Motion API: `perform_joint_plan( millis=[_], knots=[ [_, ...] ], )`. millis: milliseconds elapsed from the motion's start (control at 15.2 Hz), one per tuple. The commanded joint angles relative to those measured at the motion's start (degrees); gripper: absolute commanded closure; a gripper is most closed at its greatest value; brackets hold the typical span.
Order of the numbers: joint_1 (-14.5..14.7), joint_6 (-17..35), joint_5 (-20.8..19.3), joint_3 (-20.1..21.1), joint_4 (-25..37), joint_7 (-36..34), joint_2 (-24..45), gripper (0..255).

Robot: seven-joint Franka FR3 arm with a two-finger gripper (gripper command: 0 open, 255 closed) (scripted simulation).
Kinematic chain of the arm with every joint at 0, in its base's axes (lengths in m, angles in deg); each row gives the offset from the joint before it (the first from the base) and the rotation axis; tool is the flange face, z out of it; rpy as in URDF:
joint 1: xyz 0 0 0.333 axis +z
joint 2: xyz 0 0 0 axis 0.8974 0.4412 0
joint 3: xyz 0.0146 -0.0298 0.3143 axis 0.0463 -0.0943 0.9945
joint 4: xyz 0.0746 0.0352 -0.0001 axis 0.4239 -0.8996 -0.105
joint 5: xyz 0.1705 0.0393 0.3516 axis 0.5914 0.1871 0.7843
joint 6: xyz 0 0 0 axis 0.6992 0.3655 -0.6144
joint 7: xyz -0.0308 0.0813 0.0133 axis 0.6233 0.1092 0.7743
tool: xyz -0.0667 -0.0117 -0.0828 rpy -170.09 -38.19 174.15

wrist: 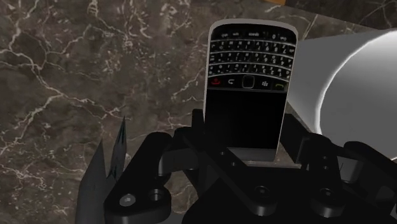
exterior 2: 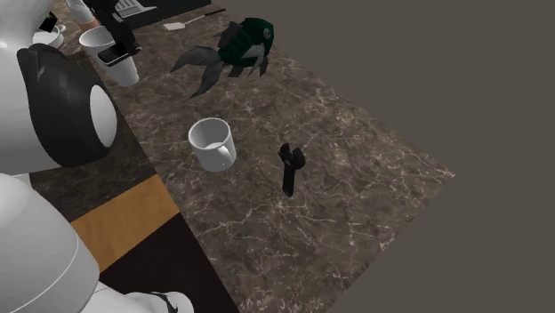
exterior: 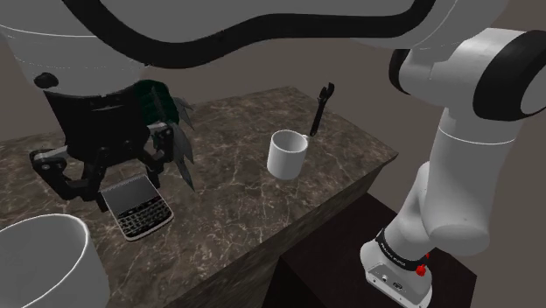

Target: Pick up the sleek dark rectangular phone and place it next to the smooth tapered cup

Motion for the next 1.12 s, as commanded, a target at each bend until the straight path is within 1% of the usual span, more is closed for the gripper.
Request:
perform_joint_plan(
  millis=[0,528,1056],
  knots=[
    [-0.39,1.73,0.19,-0.04,-1.96,0.15,-0.29,255],
    [-1.41,8.18,0.51,-0.22,-9.02,0.35,-0.94,255],
    [-1.69,14.18,0.18,-0.69,-14.72,0.24,-0.55,255]
  ],
)
